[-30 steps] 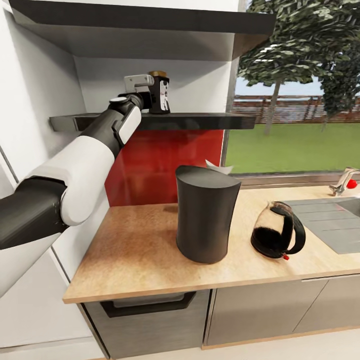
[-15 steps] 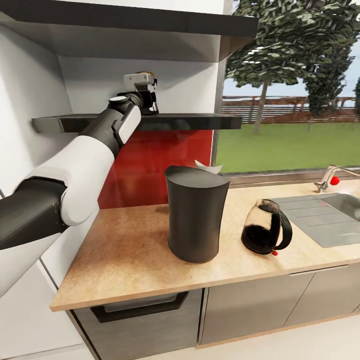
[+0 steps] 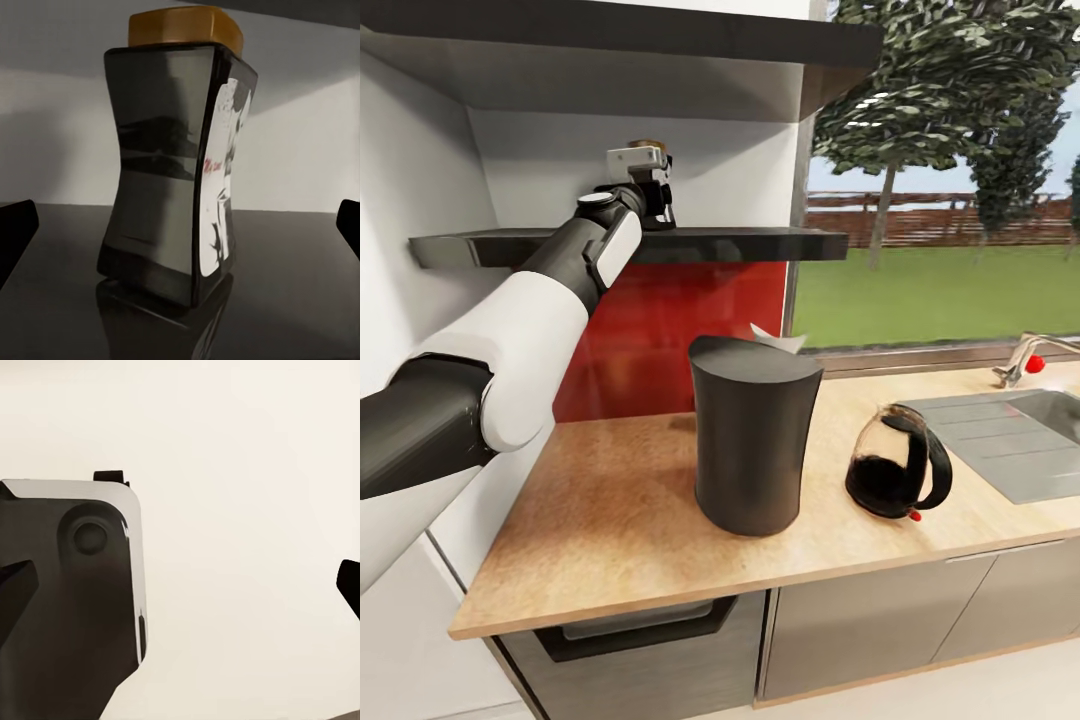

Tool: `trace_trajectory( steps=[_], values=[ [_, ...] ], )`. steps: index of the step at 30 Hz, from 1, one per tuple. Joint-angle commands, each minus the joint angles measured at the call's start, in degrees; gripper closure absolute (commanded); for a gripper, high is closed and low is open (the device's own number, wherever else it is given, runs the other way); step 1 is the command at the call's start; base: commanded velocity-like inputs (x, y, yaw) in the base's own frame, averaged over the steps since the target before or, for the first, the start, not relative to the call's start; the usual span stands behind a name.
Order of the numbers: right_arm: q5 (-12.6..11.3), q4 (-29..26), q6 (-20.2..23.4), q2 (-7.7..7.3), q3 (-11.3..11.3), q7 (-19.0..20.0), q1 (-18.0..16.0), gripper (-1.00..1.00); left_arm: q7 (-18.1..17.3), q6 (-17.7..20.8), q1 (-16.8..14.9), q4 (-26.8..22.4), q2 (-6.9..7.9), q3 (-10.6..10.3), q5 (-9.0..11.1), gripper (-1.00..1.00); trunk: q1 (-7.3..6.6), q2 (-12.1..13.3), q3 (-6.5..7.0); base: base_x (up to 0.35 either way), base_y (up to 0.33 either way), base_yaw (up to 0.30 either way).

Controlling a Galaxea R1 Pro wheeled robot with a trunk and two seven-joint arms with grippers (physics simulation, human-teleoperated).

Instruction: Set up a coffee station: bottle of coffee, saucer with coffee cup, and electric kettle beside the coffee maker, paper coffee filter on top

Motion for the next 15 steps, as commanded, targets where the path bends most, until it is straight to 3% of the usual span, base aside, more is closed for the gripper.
trace_trajectory(
  steps=[1, 7, 15],
  values=[
    [0.2, 0.1, -0.2, -0.01, -0.2, -0.1, -0.1, -1.00, 0.5, 0.3, 0.0, -0.1, 0.05, -0.5, 0.6, -1.00, 0.04, -0.1, -0.13, 0.013, 0.000, 0.000],
    [0.2, 0.1, -0.2, -0.02, -0.2, -0.1, -0.1, -1.00, 0.5, 0.3, 0.0, -0.1, 0.06, -0.5, 0.6, -1.00, 0.04, -0.1, -0.13, 0.044, 0.000, 0.000],
    [0.2, 0.1, -0.2, -0.02, -0.2, -0.1, -0.1, -1.00, 0.5, 0.3, 0.0, -0.1, 0.06, -0.5, 0.6, -1.00, 0.04, -0.1, -0.13, 0.140, 0.000, 0.000]
  ],
)
